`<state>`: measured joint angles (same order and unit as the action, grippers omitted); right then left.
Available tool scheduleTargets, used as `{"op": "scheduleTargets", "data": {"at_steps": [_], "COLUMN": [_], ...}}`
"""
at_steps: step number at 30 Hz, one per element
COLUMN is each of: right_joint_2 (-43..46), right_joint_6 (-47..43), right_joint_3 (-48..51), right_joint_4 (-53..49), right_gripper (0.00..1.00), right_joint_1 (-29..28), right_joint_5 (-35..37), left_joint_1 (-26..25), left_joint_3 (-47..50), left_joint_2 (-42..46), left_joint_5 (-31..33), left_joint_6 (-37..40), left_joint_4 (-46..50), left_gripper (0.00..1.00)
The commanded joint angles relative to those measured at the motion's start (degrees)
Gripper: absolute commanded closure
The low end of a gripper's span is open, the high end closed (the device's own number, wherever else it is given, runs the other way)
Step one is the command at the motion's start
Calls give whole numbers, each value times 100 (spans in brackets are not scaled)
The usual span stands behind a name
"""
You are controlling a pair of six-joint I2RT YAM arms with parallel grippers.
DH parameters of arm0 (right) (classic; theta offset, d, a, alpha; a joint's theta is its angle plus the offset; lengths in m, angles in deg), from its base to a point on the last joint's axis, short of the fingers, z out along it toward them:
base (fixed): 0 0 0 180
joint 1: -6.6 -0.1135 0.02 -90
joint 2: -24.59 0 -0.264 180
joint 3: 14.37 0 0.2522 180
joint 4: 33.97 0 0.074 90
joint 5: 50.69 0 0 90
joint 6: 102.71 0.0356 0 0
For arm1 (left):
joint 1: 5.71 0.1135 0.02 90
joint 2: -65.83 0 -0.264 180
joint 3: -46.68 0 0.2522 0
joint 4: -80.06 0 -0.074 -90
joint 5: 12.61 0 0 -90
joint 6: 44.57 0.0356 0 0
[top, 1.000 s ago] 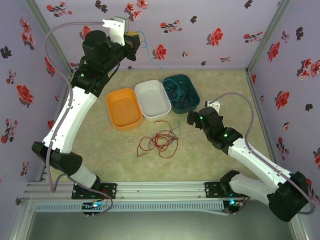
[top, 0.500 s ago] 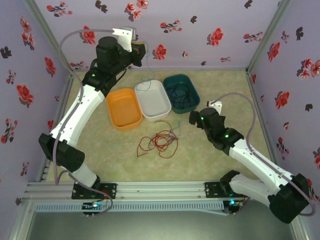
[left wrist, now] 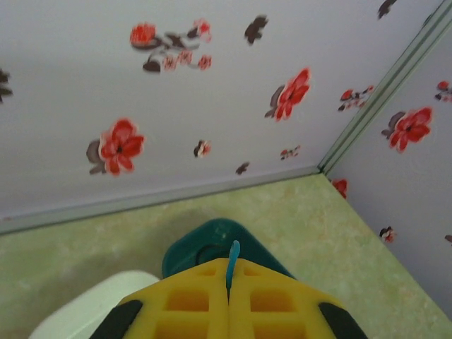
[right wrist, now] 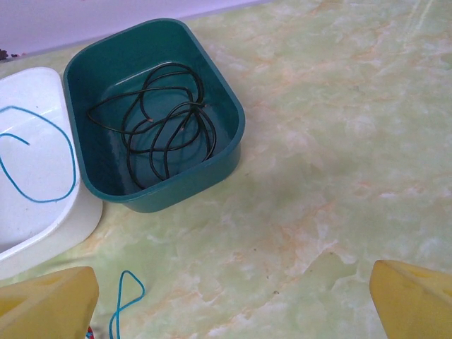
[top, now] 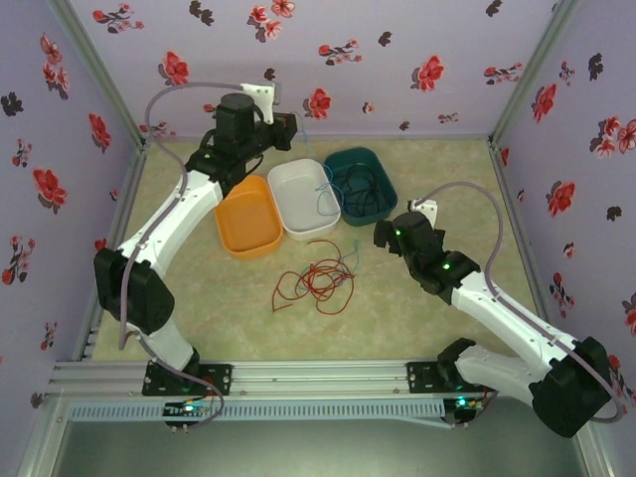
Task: Untangle the cables
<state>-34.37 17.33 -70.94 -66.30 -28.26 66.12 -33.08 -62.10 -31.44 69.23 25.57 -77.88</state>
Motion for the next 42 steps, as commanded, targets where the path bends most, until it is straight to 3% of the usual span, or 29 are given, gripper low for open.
{"op": "scheduleTargets", "data": {"at_steps": [1,19,33,42], "right_joint_2": [-40,-556,-721,-1002], "right_joint_6": [-57,114,177,351], "right_joint_3": [-194,-456,-535,-660], "right_joint_4": [-77,-475,-543,-577], "right_gripper": [1,1,8,22], "right_joint_1": [31,40,92,101], "right_joint_5": [53,-22,-322,-939], "left_joint_1": [30,14,-2,-99], "left_joint_3": [70,-804,-1383,-1395], "left_joint_2": [-168,-1685,-2550,-2170], "left_joint_5": [62,425,364,218], "left_joint_6": [-244,-120,130,206], "left_joint_4": [76,1740,2469,2581], "left_gripper": [100,99,70,47]}}
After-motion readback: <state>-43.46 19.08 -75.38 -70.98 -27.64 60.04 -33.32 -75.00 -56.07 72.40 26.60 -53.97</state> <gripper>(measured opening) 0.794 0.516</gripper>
